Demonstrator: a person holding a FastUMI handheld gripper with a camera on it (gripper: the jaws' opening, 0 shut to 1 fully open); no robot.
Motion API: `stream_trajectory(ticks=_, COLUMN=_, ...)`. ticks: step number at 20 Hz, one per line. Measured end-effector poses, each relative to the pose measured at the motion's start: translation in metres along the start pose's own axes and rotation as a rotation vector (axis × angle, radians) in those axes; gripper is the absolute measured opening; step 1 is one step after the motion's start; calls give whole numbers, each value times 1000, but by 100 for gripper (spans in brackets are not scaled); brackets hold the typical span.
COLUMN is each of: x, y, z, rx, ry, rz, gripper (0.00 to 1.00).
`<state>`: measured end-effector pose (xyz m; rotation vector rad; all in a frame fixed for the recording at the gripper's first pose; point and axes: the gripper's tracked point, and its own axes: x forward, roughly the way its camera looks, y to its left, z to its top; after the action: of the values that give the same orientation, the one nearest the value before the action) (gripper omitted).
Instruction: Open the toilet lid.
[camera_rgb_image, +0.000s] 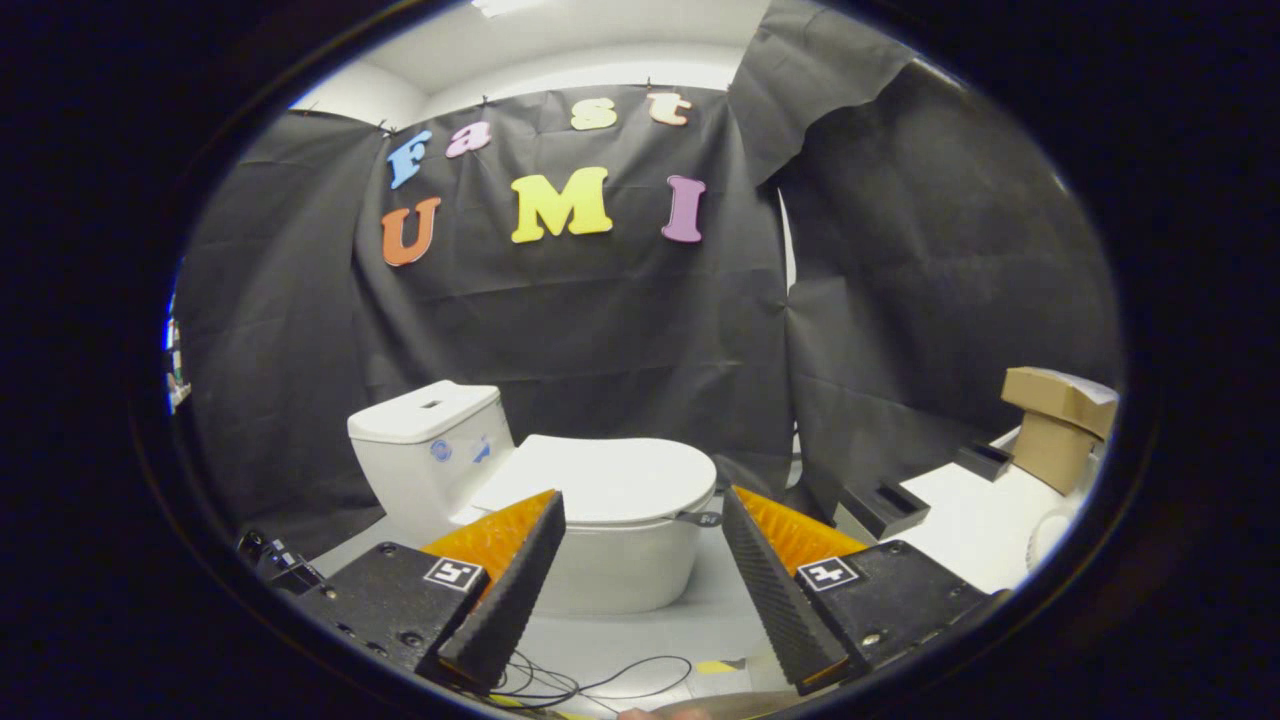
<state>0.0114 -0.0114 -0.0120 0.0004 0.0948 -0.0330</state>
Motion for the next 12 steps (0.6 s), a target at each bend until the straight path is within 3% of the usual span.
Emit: stream_trajectory(ticks=12, x=65, y=-39, z=-50, rx=63, ry=164, rz=-61, gripper=99)
